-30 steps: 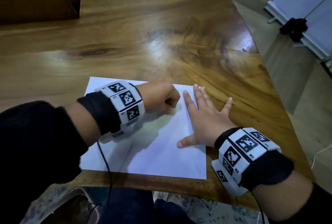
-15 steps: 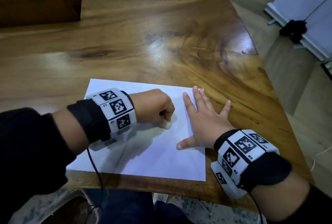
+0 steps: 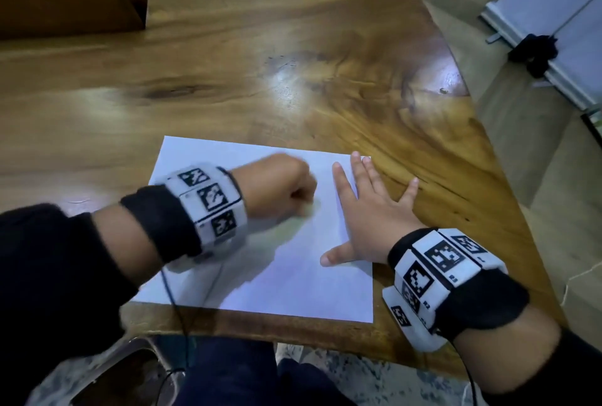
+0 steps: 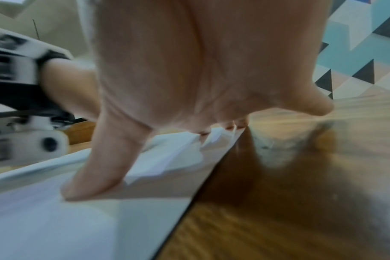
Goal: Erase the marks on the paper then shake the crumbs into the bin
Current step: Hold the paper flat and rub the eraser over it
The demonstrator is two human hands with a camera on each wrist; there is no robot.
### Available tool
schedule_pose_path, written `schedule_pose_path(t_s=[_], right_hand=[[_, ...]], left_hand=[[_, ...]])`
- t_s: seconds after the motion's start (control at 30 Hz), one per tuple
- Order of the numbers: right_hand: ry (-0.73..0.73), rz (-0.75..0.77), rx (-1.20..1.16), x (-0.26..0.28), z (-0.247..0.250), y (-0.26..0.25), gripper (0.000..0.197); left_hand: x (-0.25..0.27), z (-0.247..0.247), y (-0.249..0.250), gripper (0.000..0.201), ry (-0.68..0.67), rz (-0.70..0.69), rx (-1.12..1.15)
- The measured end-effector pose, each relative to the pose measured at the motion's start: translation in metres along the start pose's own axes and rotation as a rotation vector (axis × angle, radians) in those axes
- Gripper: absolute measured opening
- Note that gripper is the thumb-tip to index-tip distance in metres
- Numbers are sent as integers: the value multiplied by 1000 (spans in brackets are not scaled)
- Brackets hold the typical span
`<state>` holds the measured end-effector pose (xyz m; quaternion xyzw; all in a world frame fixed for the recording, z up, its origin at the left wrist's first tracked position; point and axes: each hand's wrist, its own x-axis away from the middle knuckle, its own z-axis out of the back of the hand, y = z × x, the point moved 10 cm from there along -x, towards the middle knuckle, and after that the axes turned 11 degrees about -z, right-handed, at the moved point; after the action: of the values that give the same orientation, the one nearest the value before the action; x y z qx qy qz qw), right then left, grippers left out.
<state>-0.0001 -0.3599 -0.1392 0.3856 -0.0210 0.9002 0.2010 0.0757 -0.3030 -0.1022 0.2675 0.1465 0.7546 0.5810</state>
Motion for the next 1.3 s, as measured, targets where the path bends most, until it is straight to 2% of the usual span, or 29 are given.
schedule_pose_path(t_s=[0.07,0.13,0.2,0.27,0.33,0.37,0.5,0.57,0.63,0.7,0.77,0.8,0.83,0.9,0.97,1.07,1.17,1.27,1.3], right_hand=[[3,-1,3,1,0,1,138],[2,0,8,1,1,1,137],[6,0,6,1,1,1,137],[2,-2,4,1,1,1,138],[-3,-2,-6,1,1,1,138],[-2,-1,-9,1,1,1,138],[0,-1,-13,2,1,0,138],[-3,-1,-9,3,1,1,137],[-1,-1,-11,2,2,1,137],[-5,-2,-11,3,1,1,137],[-12,-1,-17,4,1,1,138],[-14,1,-18,4,1,1,139],[-18,3,-16,4,0,0,142],[-28,3,-7,5,-2,-1,147],[-36,0,9,5,-3,-2,151],[-38,3,19,5,-3,-1,150],[-41,-1,23,6,-2,0,150],[-30,7,18,6,-2,-1,151],[-31,8,16,6,-2,-1,151]], left_hand=[[-15,19,-6,10,139,32,-25],[-16,13,1,10,145,13,-35],[-1,-4,17,9,74,-70,-20],[21,-28,28,10,-82,-132,19],[30,-38,22,9,-185,-87,72],[26,-32,17,10,-157,-64,66],[-9,20,-5,12,154,26,-67],[-8,19,-6,11,168,24,-65],[10,2,8,11,100,-61,-21],[32,-26,26,10,-52,-138,19],[44,-41,27,8,-168,-121,55],[44,-37,22,10,-166,-89,67],[42,-28,16,13,-126,-44,78],[31,-3,4,17,37,42,86],[15,9,6,20,122,52,56],[1,-3,28,11,72,-35,-7],[24,-26,35,10,-19,-144,23],[52,-48,34,9,-195,-159,83],[51,-47,34,11,-200,-155,86]])
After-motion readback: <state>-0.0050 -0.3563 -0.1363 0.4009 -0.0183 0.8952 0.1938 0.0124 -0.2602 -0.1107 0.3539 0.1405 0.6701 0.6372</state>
